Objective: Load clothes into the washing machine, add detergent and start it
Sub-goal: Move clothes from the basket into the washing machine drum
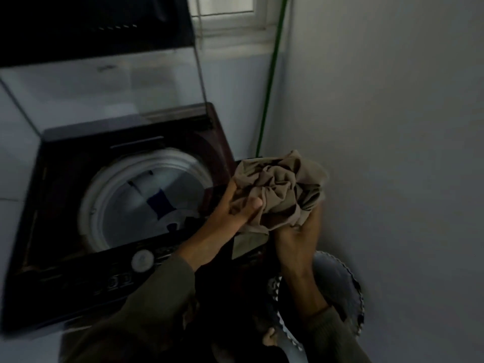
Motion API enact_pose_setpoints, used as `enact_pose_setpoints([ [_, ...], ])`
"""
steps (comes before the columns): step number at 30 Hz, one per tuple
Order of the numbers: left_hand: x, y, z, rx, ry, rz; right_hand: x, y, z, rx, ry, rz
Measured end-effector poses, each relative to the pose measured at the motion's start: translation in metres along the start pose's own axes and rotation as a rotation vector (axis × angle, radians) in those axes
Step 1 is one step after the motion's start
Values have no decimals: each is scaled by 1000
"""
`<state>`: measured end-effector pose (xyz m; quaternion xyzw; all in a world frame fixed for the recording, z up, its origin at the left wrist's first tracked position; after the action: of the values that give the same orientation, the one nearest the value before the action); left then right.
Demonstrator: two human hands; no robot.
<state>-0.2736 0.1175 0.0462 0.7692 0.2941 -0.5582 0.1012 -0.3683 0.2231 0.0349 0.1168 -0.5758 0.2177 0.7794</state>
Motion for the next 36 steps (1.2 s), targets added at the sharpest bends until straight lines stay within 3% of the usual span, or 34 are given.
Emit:
enact_pose_setpoints([
  [7, -1, 116, -10, -217, 16, -159, 2, -127, -25, 311, -154, 56],
  [12, 26, 201, -2, -325, 117, -230, -38, -199, -32, 556, -280, -86],
  [16, 54, 249, 19, -369, 193, -164, -85, -242, -29, 642, -346, -273],
  [21, 94, 272, 46, -290, 399, -244, -154, -258, -36, 654, -614, -600],
  [26, 141, 277, 75, -253, 647, -348, -180, -257, -42, 606, -815, -680],
  [32, 167, 267, 95, -209, 733, -442, -191, -253, -42, 591, -837, -737],
  [36, 172, 268, 97, -204, 745, -309, -191, -255, -41, 613, -810, -724],
])
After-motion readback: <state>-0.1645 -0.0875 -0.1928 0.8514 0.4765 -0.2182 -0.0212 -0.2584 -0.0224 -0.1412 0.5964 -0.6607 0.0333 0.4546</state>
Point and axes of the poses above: each hand's wrist, its own z-axis towards the middle knuckle, its own y-axis out of the back of the hand, x = y × z, the point moved 4 cm from there along z, towards the middle knuckle, and after that the axes turned 10 degrees about y, right-handed, at the moved point
